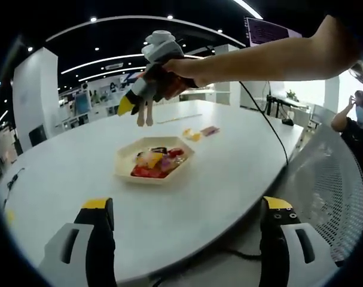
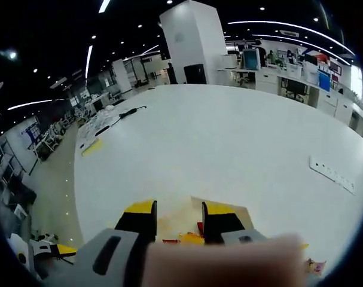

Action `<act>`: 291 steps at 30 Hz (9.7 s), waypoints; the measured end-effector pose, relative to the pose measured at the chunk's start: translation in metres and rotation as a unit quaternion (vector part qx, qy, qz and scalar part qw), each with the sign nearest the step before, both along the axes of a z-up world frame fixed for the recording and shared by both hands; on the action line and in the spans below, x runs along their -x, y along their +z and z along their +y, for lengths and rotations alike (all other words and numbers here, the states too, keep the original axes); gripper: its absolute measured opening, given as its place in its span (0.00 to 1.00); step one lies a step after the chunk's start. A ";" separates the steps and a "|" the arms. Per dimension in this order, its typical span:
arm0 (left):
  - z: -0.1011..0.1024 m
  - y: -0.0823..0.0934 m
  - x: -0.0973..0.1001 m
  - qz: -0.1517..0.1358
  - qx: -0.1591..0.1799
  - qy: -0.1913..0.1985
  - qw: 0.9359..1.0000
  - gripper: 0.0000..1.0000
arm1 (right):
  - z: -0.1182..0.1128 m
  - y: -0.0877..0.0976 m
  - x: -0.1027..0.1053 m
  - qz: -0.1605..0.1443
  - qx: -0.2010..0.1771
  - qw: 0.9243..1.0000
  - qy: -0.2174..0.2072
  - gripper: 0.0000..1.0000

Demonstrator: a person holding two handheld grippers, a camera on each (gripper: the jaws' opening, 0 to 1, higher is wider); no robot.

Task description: Place the target food into the container with the food tongs after gripping and lifting it, then release it inside without dropping or visibly crushing the food.

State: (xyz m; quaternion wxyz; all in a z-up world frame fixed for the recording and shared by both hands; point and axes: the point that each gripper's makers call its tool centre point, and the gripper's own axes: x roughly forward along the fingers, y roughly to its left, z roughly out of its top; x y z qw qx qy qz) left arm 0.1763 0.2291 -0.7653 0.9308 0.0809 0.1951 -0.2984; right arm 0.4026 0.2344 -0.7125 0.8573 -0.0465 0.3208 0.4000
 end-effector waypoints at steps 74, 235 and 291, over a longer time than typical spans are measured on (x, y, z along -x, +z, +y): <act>0.001 0.007 -0.003 -0.022 0.012 0.008 1.000 0.99 | -0.197 -0.054 -0.047 -0.020 0.022 0.988 -0.152 0.31; -0.003 0.006 0.003 -0.016 0.015 -0.003 1.000 0.99 | -0.041 0.018 -0.017 -0.071 0.023 0.997 -0.017 0.28; -0.005 -0.004 0.003 0.015 -0.003 -0.015 1.000 0.99 | -0.223 0.003 -0.041 -0.033 0.017 0.989 -0.146 0.30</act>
